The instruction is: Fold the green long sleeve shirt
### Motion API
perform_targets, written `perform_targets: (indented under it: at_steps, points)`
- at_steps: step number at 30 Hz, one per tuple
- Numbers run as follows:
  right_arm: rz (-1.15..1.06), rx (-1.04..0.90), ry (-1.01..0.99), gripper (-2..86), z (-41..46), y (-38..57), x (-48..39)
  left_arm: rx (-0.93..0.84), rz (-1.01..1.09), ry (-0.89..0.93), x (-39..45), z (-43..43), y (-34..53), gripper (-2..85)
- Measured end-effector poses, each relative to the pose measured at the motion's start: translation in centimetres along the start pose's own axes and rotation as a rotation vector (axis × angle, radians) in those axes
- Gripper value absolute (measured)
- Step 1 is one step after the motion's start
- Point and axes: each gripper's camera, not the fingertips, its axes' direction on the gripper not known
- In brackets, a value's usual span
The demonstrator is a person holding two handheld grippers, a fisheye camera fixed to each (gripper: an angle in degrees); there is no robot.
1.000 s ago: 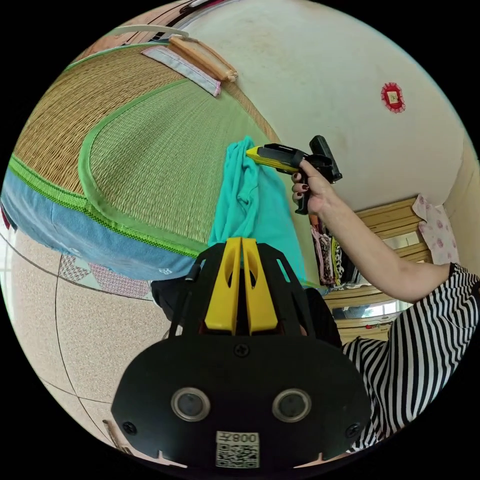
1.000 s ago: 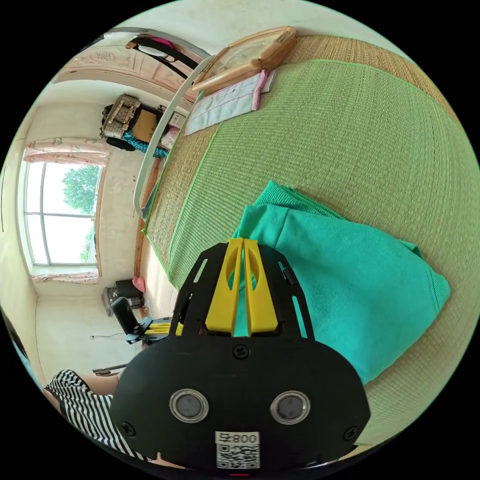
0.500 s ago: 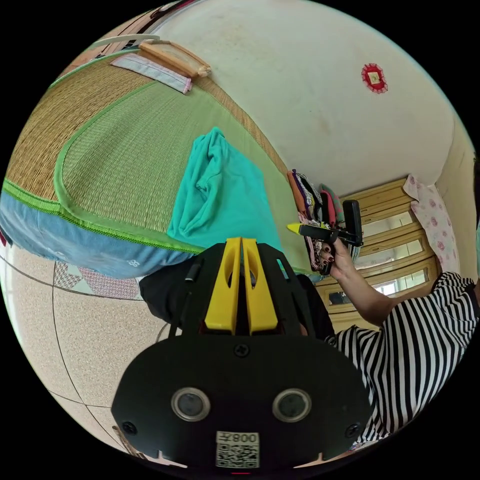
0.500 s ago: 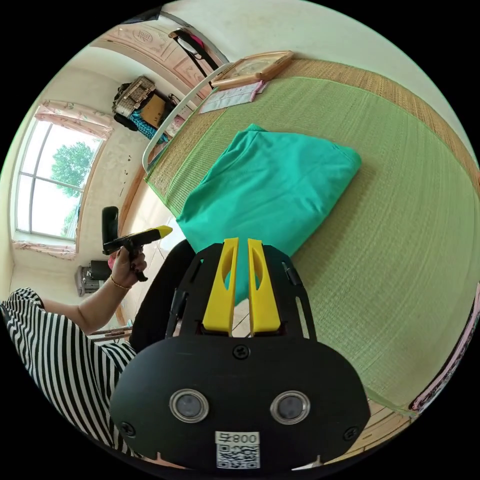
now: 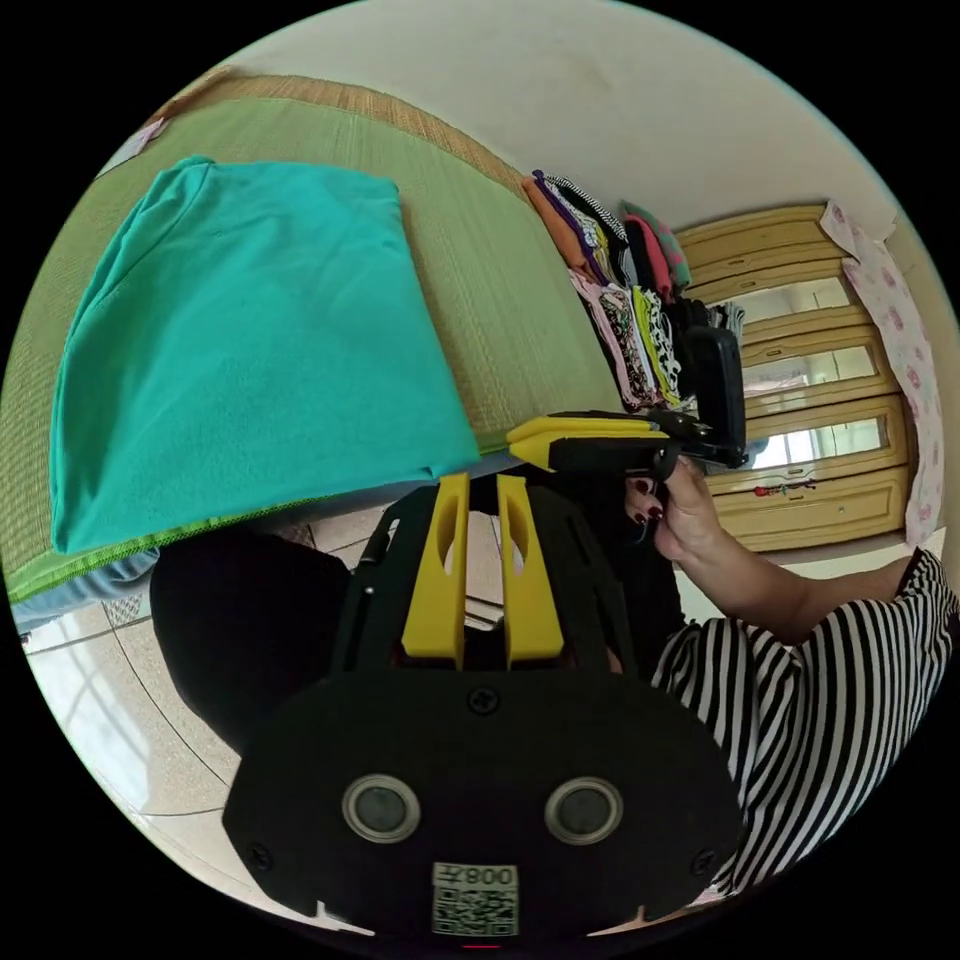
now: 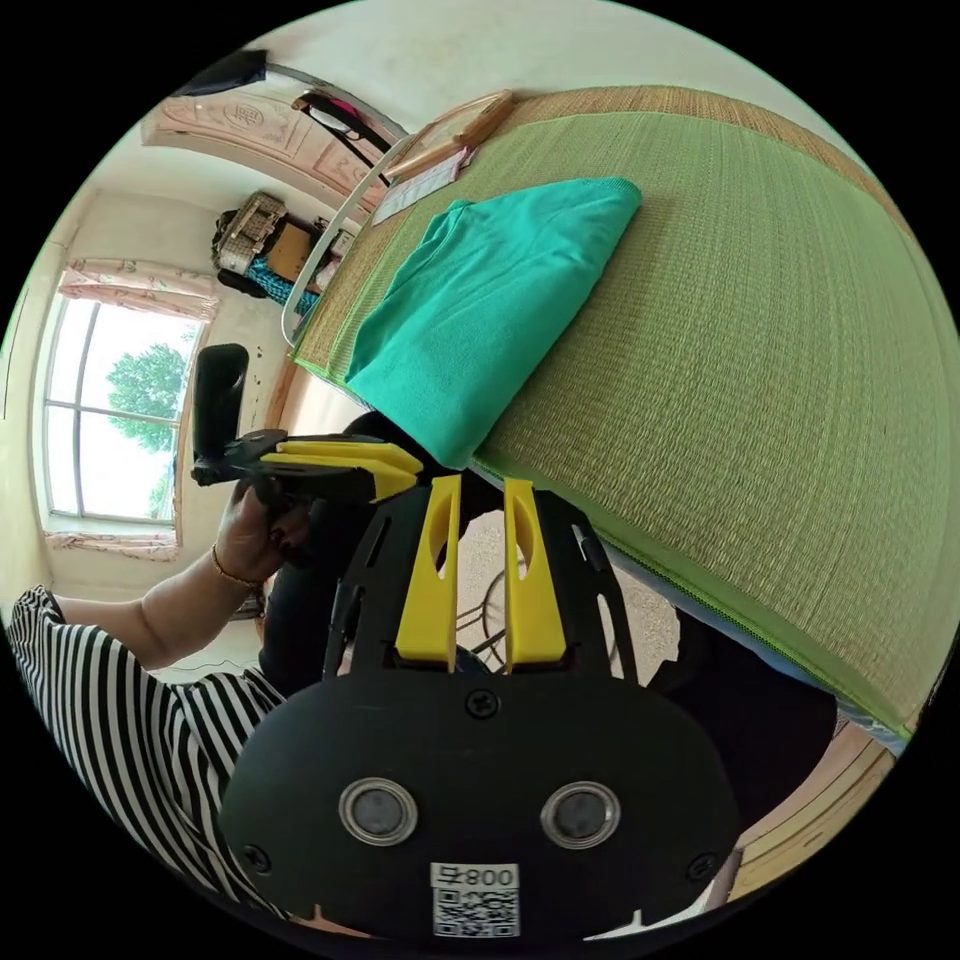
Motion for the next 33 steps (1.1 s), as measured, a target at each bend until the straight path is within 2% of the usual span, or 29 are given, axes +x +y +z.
perform_targets:
  at_steps: [5, 11, 20, 27, 29, 33]
  points:
    - [0.029, 0.027, -0.078, 7.3, -1.9, 1.9, 2.1, -0.031, -0.003, -0.161, 4.9, 3.3, -3.4, 5.9]
    - [0.097, 0.040, -0.209, 7.4, -2.1, 4.1, 4.9, -0.053, 0.008, -0.271, 9.2, 5.5, -5.9, 3.1]
    - [0.050, 0.060, -0.275, 6.7, -2.7, 4.0, 4.0, -0.035, 0.041, -0.271, 13.8, 6.7, -8.7, 0.6]
    - [0.048, -0.041, -0.221, 1.6, 0.8, 3.4, 3.9, -0.044, 0.021, -0.236, 15.0, 7.5, -10.3, 0.2]
    - [0.062, -0.059, -0.235, 0.9, 1.4, 3.6, 4.3, -0.065, 0.057, -0.159, 15.7, 8.1, -10.9, 0.1]
    - [0.052, -0.078, -0.215, 0.3, 2.3, 4.2, 4.2, -0.074, 0.048, -0.204, 16.5, 8.6, -11.6, 0.0]
